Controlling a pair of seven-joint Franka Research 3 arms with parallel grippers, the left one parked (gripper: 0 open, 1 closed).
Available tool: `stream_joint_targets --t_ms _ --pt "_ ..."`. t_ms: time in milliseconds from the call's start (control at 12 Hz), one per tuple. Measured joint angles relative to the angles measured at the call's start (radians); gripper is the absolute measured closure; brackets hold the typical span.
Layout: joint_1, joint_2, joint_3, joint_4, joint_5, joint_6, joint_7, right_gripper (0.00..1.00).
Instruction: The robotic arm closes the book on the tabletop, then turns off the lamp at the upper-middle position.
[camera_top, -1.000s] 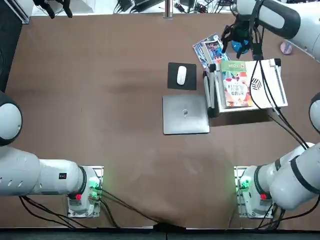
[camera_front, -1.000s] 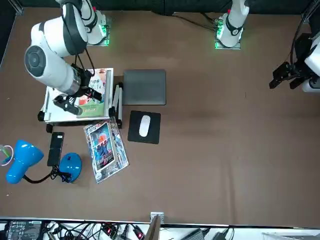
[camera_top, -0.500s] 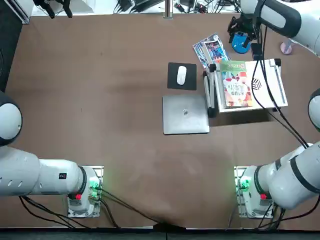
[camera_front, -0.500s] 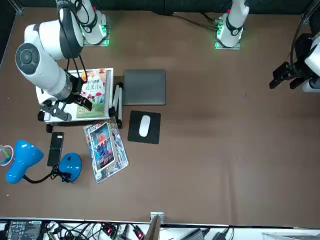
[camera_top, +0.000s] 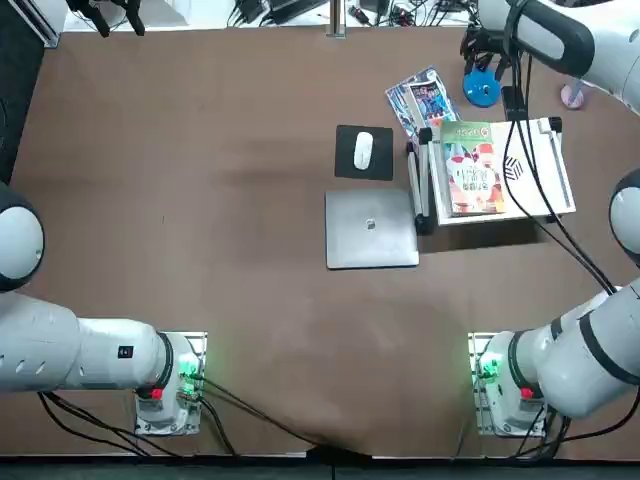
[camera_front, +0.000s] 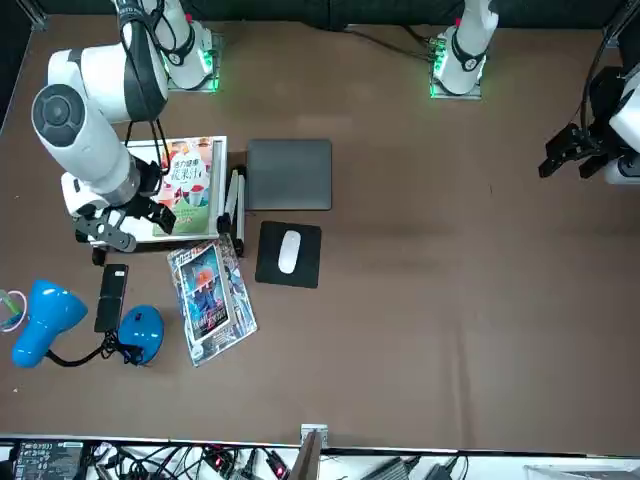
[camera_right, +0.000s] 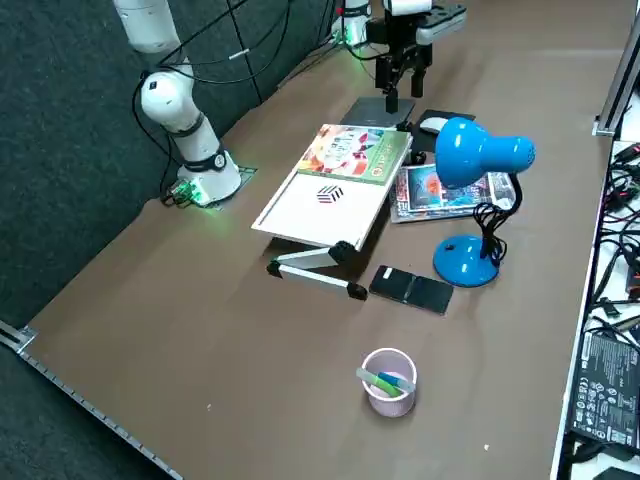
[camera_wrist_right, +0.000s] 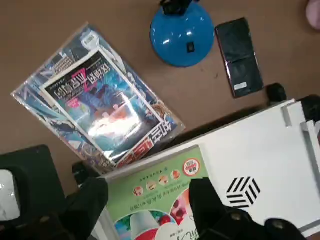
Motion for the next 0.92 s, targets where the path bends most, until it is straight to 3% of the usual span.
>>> stream_joint_targets --t_ms 417,917 --pt "-0.028 0.003 -0.001 0.032 -0.005 -0.001 0.000 0.04" --pt "-0.011 0.015 0.006 0.032 -0.105 -0.011 0.071 0.81"
